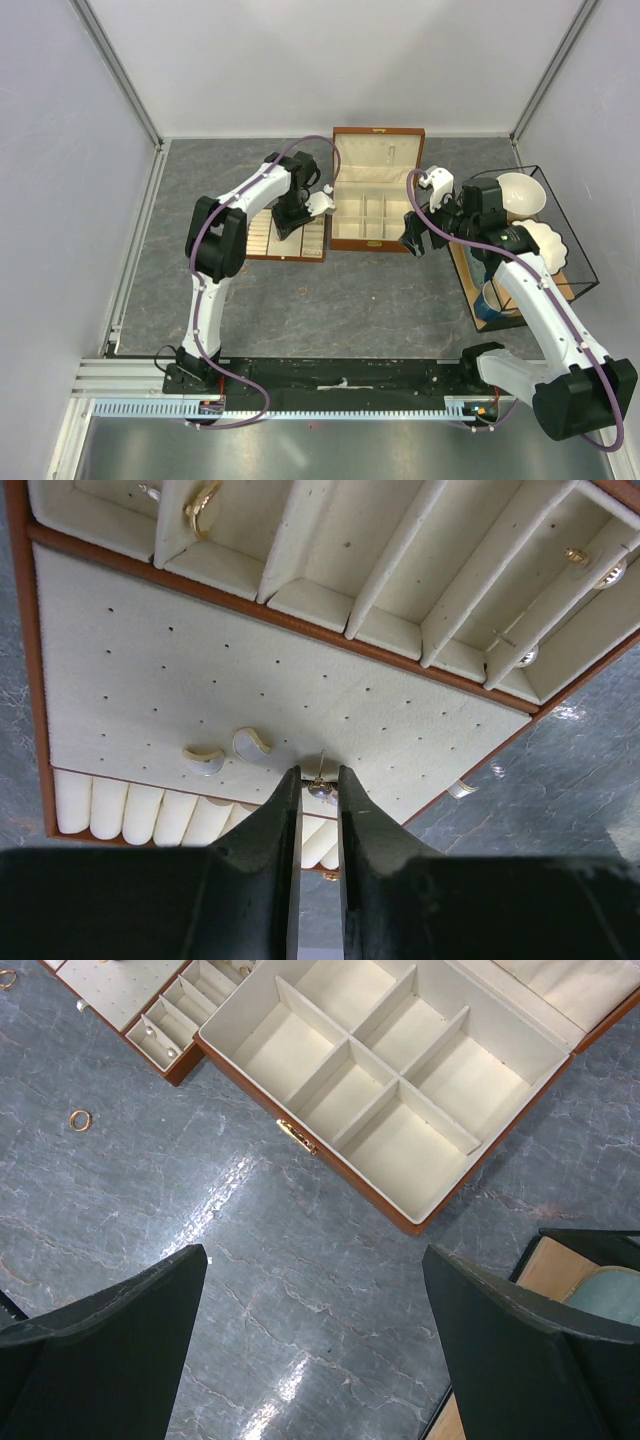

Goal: Organize the mixed jewelry
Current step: Adjust the jewelry in the compartment layer.

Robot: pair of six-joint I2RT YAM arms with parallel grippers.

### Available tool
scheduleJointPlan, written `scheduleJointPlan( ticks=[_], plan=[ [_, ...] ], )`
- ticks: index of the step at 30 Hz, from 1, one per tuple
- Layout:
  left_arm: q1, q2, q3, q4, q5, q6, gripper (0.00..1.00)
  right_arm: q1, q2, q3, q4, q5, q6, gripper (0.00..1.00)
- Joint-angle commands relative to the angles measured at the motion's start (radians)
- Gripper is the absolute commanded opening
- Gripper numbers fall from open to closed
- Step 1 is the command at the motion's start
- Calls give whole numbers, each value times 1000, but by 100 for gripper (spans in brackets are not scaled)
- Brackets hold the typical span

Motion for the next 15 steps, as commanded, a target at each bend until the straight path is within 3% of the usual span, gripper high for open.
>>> scheduleJointPlan(
  ticks=[1,15],
  plan=[
    [-8,-13,-1,5,16,21,12,-2,-19,17,23,-16,-4,98],
    [-8,2,22,7,1,25,11,-2,-28,13,23,-13,-5,98]
  ],
)
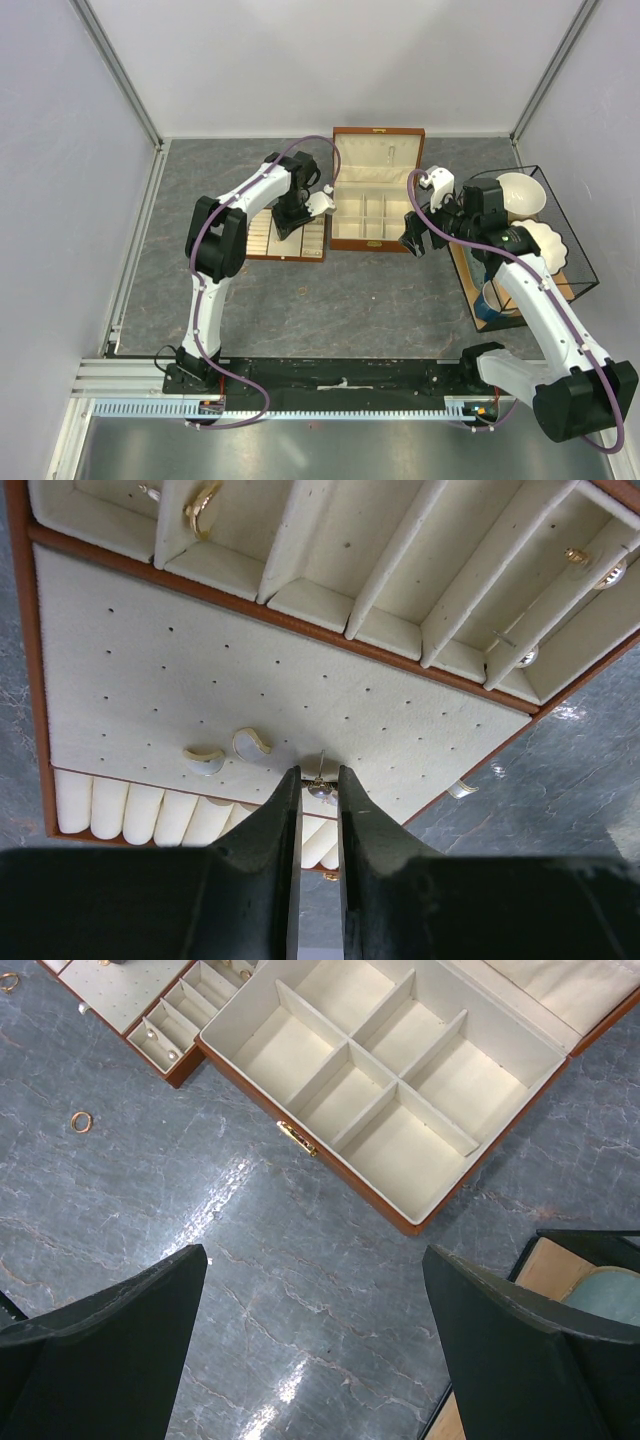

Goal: Organize the mixed jewelry
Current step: Adjust the jewelry in the compartment layer.

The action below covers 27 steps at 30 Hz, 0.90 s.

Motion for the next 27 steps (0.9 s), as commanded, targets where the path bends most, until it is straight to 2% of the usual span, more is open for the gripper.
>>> scheduleJointPlan(
  ticks=[1,27],
  plan=[
    [-7,2,22,6,2,25,11,-2,-21,13,21,-11,-5,98],
    [-1,-9,61,-23,34,40,10,-2,-6,20,20,-17,-5,98]
  ],
)
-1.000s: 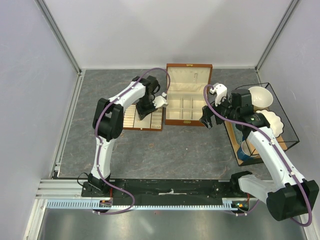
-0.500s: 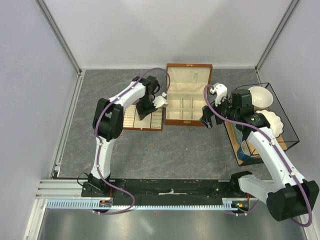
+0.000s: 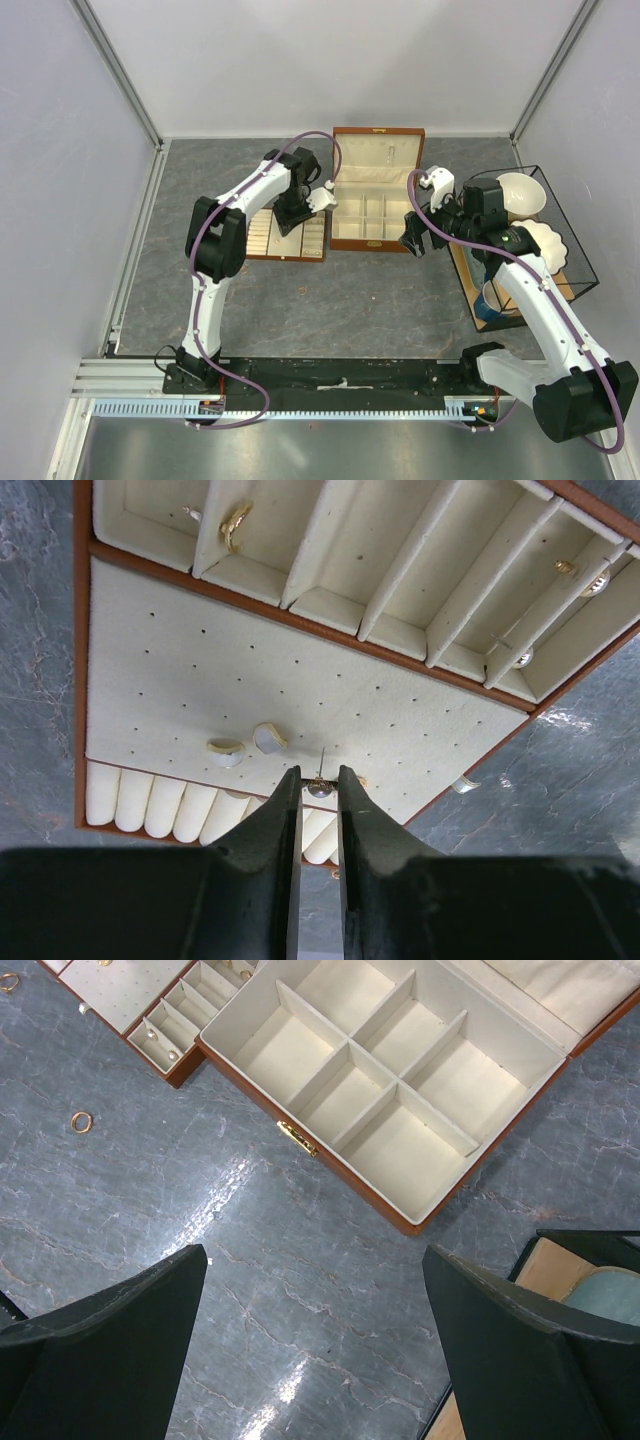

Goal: Organize the mixed jewelry
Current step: Adjust the jewelry in the compartment layer.

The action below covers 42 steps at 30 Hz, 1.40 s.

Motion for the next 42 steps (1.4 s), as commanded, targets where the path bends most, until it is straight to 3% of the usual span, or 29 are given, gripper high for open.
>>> scheduleJointPlan(
  ticks=[1,15,42],
  plan=[
    [2,-9,18,-13,27,35,10,-2,-5,20,20,-17,-5,98],
    [17,-32,-48,2,43,49,9,-2,-9,16,21,-17,-7,98],
    [17,11,14,8,20,47,9,-2,-25,7,23,-10,-5,98]
  ],
)
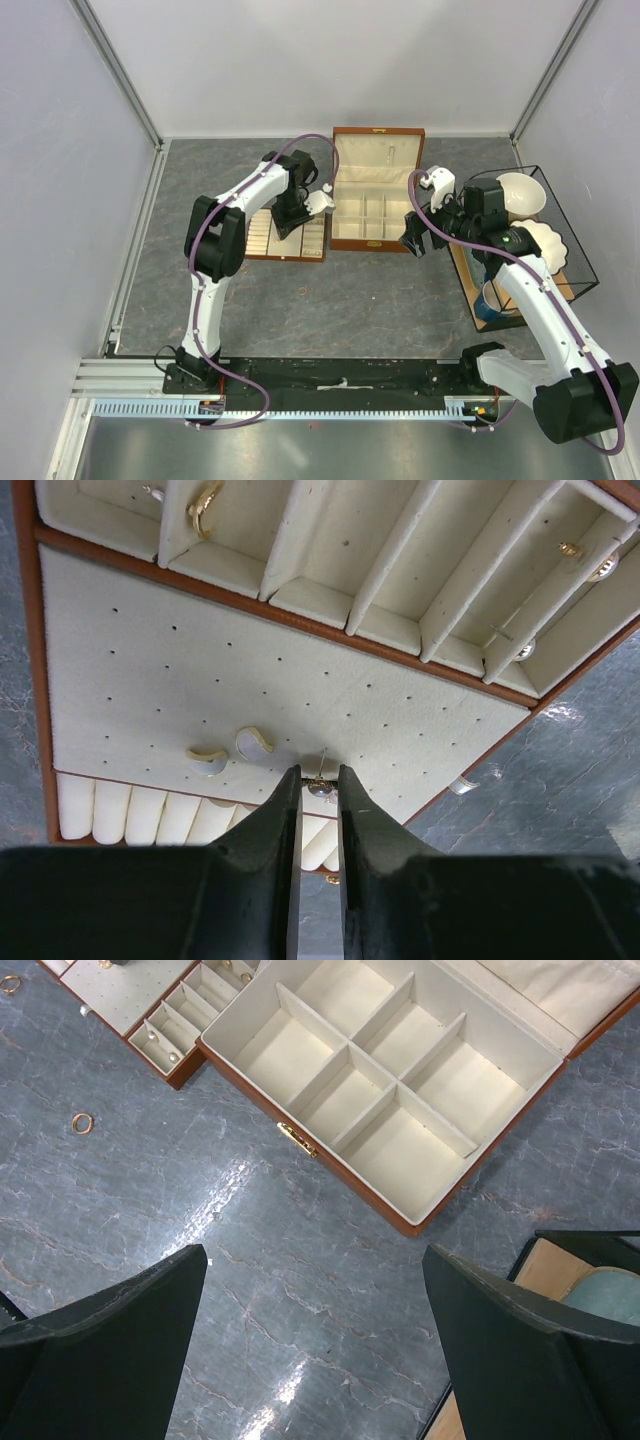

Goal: Organize the mixed jewelry
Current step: Adjust the jewelry in the compartment layer.

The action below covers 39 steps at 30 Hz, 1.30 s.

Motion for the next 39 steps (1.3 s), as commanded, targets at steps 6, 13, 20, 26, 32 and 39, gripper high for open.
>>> scheduleJointPlan(
  ticks=[6,13,20,26,32,39],
  plan=[
    [4,14,38,4,-13,32,9,-2,-22,7,21,-10,-5,98],
    [4,15,34,6,-14,36,9,-2,-21,8,21,-9,-5,98],
    [4,24,20,4,-36,39,9,-2,-21,10,20,-10,-8,98],
    [4,18,4,4,-36,39,9,-2,-13,14,20,-12,-7,98],
    [3,17,-6,4,-41,44,8,-2,-14,16,20,-12,-5,98],
    [3,7,-2,4,-13,41,8,-4,-16,11,20,-10,-5,98]
  ],
)
